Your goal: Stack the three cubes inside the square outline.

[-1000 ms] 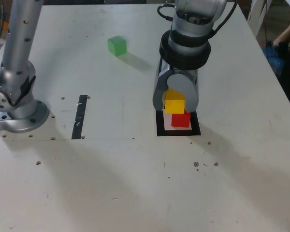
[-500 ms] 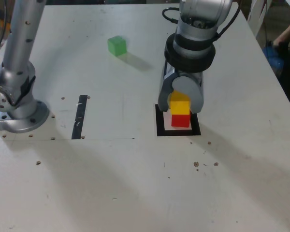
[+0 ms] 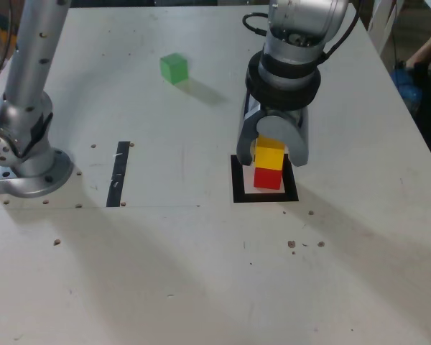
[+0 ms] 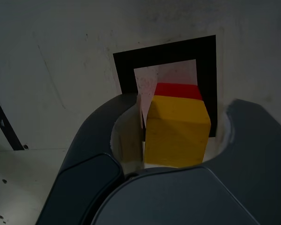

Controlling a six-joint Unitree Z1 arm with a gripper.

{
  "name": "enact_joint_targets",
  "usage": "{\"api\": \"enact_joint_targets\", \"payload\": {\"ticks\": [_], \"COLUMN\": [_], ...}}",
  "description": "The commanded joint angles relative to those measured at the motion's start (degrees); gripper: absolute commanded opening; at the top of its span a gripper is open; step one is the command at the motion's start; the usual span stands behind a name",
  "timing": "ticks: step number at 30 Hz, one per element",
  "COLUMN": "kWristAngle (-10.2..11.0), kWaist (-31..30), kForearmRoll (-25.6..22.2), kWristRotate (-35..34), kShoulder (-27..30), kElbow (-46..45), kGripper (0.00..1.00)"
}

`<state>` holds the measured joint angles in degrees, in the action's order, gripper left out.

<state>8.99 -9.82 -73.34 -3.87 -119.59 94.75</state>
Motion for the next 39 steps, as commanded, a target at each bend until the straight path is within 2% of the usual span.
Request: {"api": "enact_joint_targets", "payload": {"ticks": [1,6,12,15,19,21,25,28,39], "kWristAngle": [0.4,1.7,4.5,5.9,8.7,9.3,9.2,8.5,5.0], "kWaist": [0.1,0.1,4.1,9.5,20.5,26.6,38.1,44.0,57.1], "kForearmRoll": [-0.3,-2.5,-7.9,-8.5,-8.5,-8.5,-7.3,-6.1,-3.2], "kWristRotate": [0.1,0.0,2.1,4.6,7.9,9.3,10.2,9.8,7.6], "kShoulder": [-0.3,1.7,9.0,12.8,16.7,17.5,17.9,16.9,9.2], "kElbow": [0.0,0.3,-2.1,-4.4,-6.1,-6.2,-6.6,-6.8,-8.6], "kGripper": [0.98,0.99,0.99,0.99,0.99,0.99,1.00,1.00,0.99]}}
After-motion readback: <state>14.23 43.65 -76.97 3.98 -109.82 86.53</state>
